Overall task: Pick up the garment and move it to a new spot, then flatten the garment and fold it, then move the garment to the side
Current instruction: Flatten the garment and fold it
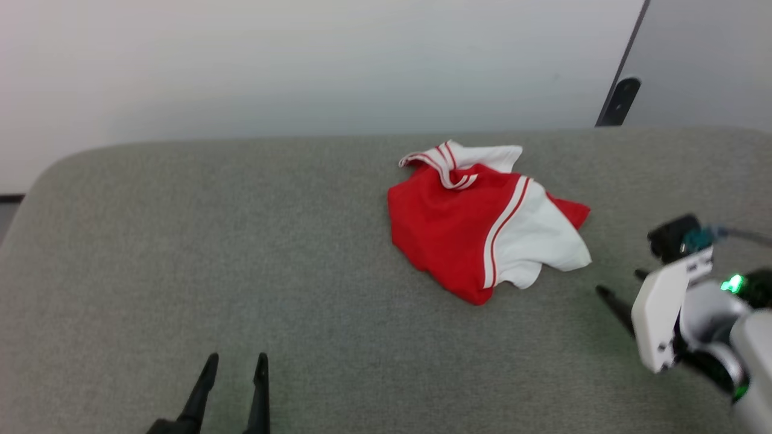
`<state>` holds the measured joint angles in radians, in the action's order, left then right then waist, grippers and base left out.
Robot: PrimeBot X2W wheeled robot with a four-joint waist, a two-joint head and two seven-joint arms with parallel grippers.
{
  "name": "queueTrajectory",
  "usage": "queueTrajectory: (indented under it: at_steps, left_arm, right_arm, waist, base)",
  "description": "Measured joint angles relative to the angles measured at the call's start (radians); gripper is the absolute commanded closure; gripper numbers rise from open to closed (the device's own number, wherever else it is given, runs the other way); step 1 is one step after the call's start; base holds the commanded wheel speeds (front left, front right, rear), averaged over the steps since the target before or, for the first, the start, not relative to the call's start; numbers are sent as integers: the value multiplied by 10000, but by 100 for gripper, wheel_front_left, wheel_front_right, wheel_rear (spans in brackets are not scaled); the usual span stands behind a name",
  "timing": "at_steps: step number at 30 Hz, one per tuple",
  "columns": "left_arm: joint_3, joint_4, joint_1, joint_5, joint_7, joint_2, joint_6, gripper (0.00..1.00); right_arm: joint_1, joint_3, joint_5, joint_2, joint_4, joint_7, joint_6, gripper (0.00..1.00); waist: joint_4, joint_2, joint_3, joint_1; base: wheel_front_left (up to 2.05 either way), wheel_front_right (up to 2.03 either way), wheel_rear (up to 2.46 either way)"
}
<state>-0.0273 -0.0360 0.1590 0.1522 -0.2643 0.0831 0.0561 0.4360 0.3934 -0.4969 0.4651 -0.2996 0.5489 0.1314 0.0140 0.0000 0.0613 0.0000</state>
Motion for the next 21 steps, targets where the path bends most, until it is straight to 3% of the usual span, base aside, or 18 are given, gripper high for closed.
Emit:
queueTrajectory:
  at_steps: [10,21]
  left_arm:
    - [-176,-221,-818,-27,2,-128,219,0]
    - [-203,-405,-1522,-115,2,-222,341,0]
  right_arm:
    - [2492,1277,-1313,460,-1576,1212,0,0]
    - [3792,2575,-1732,460,-2945,1392,0,0]
  waist:
    - [394,0,1074,0]
    - [793,0,2157,0]
  base:
    - [0,0,0]
    - [0,0,0]
